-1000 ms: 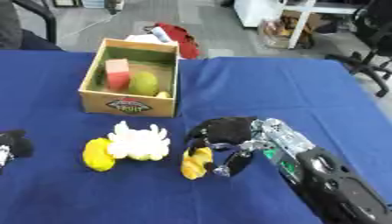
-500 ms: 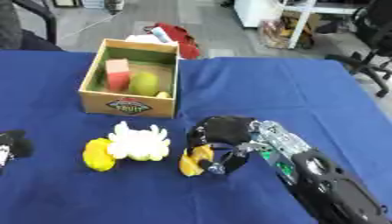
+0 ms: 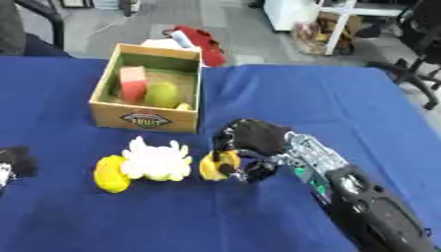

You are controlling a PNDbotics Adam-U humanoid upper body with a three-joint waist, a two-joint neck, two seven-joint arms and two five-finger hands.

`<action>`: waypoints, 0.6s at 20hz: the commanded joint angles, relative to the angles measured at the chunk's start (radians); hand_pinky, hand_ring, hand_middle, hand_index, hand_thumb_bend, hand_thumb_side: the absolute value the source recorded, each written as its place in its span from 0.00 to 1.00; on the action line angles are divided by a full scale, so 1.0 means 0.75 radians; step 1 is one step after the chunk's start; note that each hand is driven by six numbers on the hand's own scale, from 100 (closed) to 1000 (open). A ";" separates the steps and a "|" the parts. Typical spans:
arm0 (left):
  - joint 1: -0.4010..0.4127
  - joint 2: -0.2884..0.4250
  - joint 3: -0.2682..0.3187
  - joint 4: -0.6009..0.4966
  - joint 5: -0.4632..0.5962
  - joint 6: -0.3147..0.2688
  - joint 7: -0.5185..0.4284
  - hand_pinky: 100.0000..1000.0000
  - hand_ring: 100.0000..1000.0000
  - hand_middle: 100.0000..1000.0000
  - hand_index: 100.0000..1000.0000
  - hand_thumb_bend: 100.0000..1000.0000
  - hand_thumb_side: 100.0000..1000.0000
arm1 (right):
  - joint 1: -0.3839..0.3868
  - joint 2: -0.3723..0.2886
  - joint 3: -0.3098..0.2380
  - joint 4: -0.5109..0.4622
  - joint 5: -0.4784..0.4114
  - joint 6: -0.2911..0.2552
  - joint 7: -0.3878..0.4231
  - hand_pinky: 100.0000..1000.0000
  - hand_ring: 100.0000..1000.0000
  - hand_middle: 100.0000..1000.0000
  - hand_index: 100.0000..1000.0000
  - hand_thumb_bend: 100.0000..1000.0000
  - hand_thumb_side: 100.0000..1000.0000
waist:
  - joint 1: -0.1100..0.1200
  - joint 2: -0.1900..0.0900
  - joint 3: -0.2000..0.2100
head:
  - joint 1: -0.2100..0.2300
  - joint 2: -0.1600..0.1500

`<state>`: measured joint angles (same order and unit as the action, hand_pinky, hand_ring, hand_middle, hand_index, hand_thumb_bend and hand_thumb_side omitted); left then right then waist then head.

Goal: Pick up objects on the table and place them in the box.

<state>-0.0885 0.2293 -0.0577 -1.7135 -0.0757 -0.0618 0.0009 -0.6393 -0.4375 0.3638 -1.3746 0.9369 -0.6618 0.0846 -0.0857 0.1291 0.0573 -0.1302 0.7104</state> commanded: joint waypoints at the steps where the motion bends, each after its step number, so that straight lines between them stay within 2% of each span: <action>1: -0.014 0.016 0.004 -0.016 0.001 -0.003 0.000 0.62 0.57 0.52 0.71 0.00 0.69 | -0.128 -0.029 -0.046 0.013 -0.066 0.030 0.028 0.59 0.52 0.23 0.27 0.00 0.00 | 0.025 -0.037 0.005 | 0.005 -0.015; 4: -0.020 0.013 0.000 -0.017 0.002 -0.003 -0.003 0.62 0.57 0.52 0.71 0.00 0.69 | -0.280 0.034 -0.067 0.126 -0.094 0.052 0.073 0.58 0.51 0.22 0.27 0.00 0.00 | 0.026 -0.031 0.016 | 0.004 -0.025; 8: -0.036 0.011 -0.006 -0.020 0.005 -0.004 -0.009 0.62 0.57 0.52 0.71 0.00 0.69 | -0.461 0.179 -0.137 0.420 -0.076 0.074 0.113 0.60 0.52 0.25 0.30 0.00 0.02 | 0.030 -0.016 0.043 | -0.003 -0.041; 10: -0.043 0.011 -0.008 -0.021 0.006 -0.004 -0.011 0.62 0.57 0.52 0.71 0.00 0.69 | -0.526 0.254 -0.202 0.567 -0.016 0.094 0.102 0.62 0.55 0.30 0.39 0.00 0.03 | 0.030 -0.009 0.057 | -0.008 -0.048; 11: -0.046 0.011 -0.010 -0.021 0.006 -0.003 -0.013 0.62 0.57 0.52 0.71 0.00 0.69 | -0.555 0.292 -0.242 0.633 0.032 0.117 0.086 0.63 0.57 0.37 0.48 0.00 0.03 | 0.030 -0.004 0.064 | -0.011 -0.051; 12: -0.047 0.011 -0.012 -0.021 0.007 -0.003 -0.015 0.62 0.57 0.52 0.71 0.00 0.69 | -0.577 0.323 -0.276 0.688 0.086 0.136 0.063 0.64 0.58 0.38 0.50 0.00 0.03 | 0.030 -0.002 0.068 | -0.012 -0.052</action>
<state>-0.1104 0.2285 -0.0646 -1.7139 -0.0723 -0.0629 -0.0064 -1.0441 -0.2100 0.1925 -0.9018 0.9687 -0.5723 0.1415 -0.0831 0.1305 0.1111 -0.1356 0.6842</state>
